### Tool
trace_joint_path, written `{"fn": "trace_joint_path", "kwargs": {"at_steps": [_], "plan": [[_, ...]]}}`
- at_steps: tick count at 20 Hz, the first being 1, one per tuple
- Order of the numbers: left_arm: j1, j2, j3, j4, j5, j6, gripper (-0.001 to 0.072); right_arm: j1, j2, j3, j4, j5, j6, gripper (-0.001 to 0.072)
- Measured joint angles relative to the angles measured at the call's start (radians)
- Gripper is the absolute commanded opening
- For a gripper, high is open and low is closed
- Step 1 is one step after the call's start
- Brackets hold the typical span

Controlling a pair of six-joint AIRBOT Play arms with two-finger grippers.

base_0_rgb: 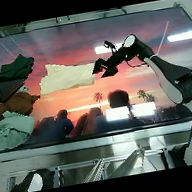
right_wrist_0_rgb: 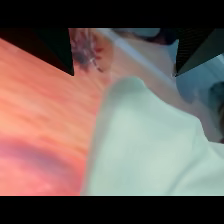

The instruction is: Fold the shirts.

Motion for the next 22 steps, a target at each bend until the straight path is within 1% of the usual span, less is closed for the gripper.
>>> {"fn": "trace_joint_path", "kwargs": {"at_steps": [5, 6, 7, 8, 9, 10, 11, 12, 14, 16, 17, 19, 22], "plan": [[0.01, -0.045, -0.007, 0.006, -0.006, 0.011, 0.035, 0.073, -0.064, 0.0, 0.094, -0.141, 0.0, 0.0699], [0.011, -0.056, -0.008, 0.005, -0.006, 0.013, 0.035, 0.082, -0.073, 0.001, 0.115, -0.172, 0.0, 0.066], [0.011, -0.069, -0.008, 0.005, -0.006, 0.016, 0.035, 0.09, -0.079, 0.001, 0.126, -0.2, -0.001, 0.0417], [0.011, -0.08, -0.008, 0.005, -0.008, 0.019, 0.0349, 0.095, -0.085, 0.0, 0.124, -0.227, -0.006, 0.0214], [0.011, -0.091, -0.008, 0.005, -0.016, 0.023, 0.0349, 0.097, -0.091, -0.002, 0.145, -0.243, -0.019, 0.0112], [0.011, -0.103, -0.008, 0.005, -0.019, 0.026, 0.0349, 0.098, -0.09, -0.001, 0.175, -0.258, -0.035, 0.0036], [0.011, -0.113, -0.008, 0.005, -0.023, 0.029, 0.0349, 0.098, -0.088, 0.0, 0.209, -0.268, -0.051, 0.0021], [0.011, -0.121, -0.008, 0.005, -0.026, 0.031, 0.0349, 0.098, -0.084, 0.0, 0.226, -0.27, -0.061, 0.002], [0.011, -0.13, -0.008, 0.005, -0.026, 0.034, 0.0349, 0.092, -0.058, -0.001, 0.244, -0.261, -0.077, 0.002], [0.011, -0.135, -0.008, 0.005, -0.029, 0.034, 0.0349, 0.06, -0.005, 0.0, 0.232, -0.25, -0.071, 0.0019], [0.011, -0.137, -0.008, 0.003, -0.029, 0.034, 0.0349, 0.032, 0.026, 0.0, 0.196, -0.246, -0.046, 0.0019], [0.011, -0.139, -0.008, 0.003, -0.032, 0.034, 0.0349, -0.058, 0.107, 0.0, 0.077, -0.235, 0.046, 0.0019], [0.011, -0.14, -0.008, 0.003, -0.045, 0.037, 0.0349, -0.253, 0.23, 0.0, -0.212, -0.156, 0.207, 0.0018]]}}
